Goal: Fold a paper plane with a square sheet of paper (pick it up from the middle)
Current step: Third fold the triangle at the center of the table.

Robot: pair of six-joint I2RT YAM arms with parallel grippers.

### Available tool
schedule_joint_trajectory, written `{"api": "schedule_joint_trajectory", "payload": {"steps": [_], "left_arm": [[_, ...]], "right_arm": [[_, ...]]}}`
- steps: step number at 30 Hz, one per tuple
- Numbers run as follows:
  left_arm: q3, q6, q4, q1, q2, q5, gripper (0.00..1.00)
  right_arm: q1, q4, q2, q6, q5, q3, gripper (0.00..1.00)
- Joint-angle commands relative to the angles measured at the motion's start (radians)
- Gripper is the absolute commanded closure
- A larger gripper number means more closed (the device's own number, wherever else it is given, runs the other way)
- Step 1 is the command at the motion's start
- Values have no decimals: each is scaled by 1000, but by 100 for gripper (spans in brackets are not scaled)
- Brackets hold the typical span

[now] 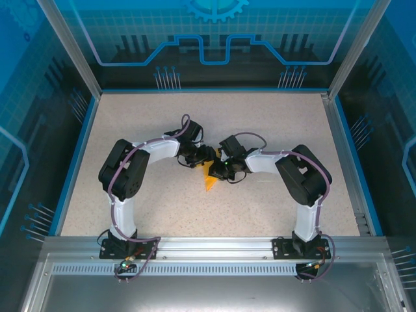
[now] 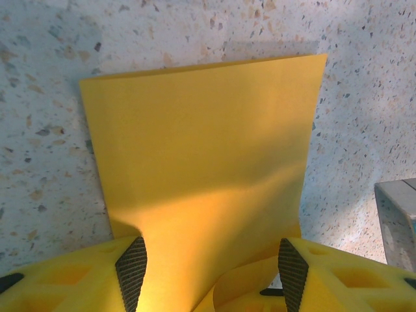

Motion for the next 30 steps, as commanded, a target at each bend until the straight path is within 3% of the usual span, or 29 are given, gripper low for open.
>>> {"api": "schedule_joint_trajectory", "payload": {"steps": [1,15,22,30], "left_arm": [[1,25,-39,0,21,19,40],[3,23,-40,0,14,21,40],[1,4,-46,7,-71,-6,40],[-61,-52,-17,94,-191,-23,39]], "right_arm": [[12,6,26,-20,13,20,90],[10,-8,43,-25,16,29,88],[11,-46,70,-32,21,31,80],[12,-60,81,-47,25,30,69]]}}
